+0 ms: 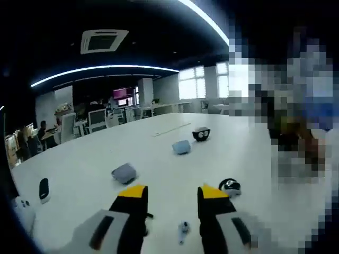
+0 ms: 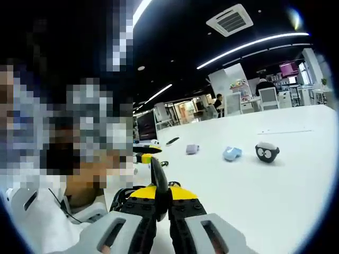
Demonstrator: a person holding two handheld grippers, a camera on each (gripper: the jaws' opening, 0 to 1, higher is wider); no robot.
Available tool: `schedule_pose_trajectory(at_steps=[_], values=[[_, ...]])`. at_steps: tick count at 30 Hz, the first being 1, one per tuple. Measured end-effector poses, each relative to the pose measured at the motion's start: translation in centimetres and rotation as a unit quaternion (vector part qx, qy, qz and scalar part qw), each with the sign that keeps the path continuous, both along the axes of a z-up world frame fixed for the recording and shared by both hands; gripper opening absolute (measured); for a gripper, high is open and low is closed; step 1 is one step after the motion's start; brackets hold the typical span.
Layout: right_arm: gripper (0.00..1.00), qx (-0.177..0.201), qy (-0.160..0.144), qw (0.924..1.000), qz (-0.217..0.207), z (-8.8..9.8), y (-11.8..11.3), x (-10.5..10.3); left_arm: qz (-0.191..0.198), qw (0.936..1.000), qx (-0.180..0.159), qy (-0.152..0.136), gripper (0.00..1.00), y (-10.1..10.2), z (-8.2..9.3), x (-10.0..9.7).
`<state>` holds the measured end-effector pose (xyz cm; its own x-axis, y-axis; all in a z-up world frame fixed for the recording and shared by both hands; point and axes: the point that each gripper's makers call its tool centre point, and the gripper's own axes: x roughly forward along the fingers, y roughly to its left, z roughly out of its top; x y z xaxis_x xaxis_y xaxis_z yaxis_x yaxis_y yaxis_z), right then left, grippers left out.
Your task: Pick up the earbuds from the table and place the earbuds into the earbud case
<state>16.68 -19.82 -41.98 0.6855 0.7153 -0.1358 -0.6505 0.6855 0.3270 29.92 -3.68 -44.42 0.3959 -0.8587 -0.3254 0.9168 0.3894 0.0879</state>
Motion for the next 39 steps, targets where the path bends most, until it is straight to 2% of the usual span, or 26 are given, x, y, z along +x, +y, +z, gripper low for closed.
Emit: schedule_pose_trajectory(at_steps=[2,5,9,12,17,20,21,22,26,29,31,33,34,35,36,39], values=[[0.06,-0.001,-0.001,1.0000,0.002,0.0,0.1,-0.1,-0.025,0.9994,0.022,-0.008,0.39,-1.4,-0.5,-1.3],[0.06,-0.002,-0.002,1.0000,0.002,0.1,0.1,-0.2,-0.055,0.9980,0.032,-0.006,0.40,-3.9,-1.3,-3.2],[0.06,0.001,-0.003,1.0000,0.000,0.2,-0.1,-0.2,-0.057,0.9968,0.050,-0.023,0.39,-5.3,-2.4,-3.2],[0.06,0.002,-0.002,1.0000,0.001,0.1,-0.1,-0.2,-0.049,0.9974,0.051,-0.016,0.38,-5.7,-3.2,-2.8],[0.06,0.002,0.001,1.0000,0.002,-0.1,-0.2,-0.1,-0.045,0.9957,0.079,-0.018,0.38,-5.7,-4.9,-2.3],[0.06,0.002,0.000,1.0000,0.001,0.0,-0.2,-0.1,-0.059,0.9928,0.104,-0.006,0.38,-5.5,-6.0,-2.9],[0.06,0.002,-0.001,1.0000,0.001,0.1,-0.3,-0.1,-0.063,0.9897,0.129,-0.002,0.38,-5.0,-6.6,-3.0],[0.06,0.003,-0.001,1.0000,0.000,0.1,-0.3,-0.1,-0.063,0.9911,0.117,0.001,0.38,-5.2,-6.3,-2.9],[0.06,0.003,-0.003,1.0000,0.000,0.2,-0.4,-0.1,-0.070,0.9902,0.121,-0.006,0.39,-5.3,-5.8,-2.9],[0.06,0.003,-0.003,1.0000,0.000,0.3,-0.3,-0.1,-0.076,0.9917,0.104,-0.010,0.42,-6.3,-5.0,-2.9],[0.06,0.003,-0.003,1.0000,0.002,0.3,-0.2,-0.1,-0.085,0.9900,0.112,-0.015,0.43,-7.0,-5.3,-2.8],[0.06,0.002,-0.003,1.0000,0.002,0.2,-0.2,-0.2,-0.106,0.9865,0.124,-0.007,0.43,-7.6,-6.2,-3.0],[0.06,0.001,-0.003,1.0000,0.003,0.1,-0.2,-0.2,-0.119,0.9875,0.104,-0.001,0.42,-8.4,-6.2,-3.0],[0.06,0.000,-0.002,1.0000,0.003,0.1,-0.2,-0.2,-0.116,0.9879,0.102,0.013,0.41,-8.5,-6.5,-2.6],[0.06,-0.001,-0.002,1.0000,0.003,0.1,-0.2,-0.2,-0.120,0.9887,0.089,0.015,0.41,-8.8,-6.3,-2.4],[0.06,-0.004,-0.002,1.0000,0.005,0.0,-0.1,-0.3,-0.127,0.9885,0.059,0.059,0.45,-9.0,-6.7,-1.8]])
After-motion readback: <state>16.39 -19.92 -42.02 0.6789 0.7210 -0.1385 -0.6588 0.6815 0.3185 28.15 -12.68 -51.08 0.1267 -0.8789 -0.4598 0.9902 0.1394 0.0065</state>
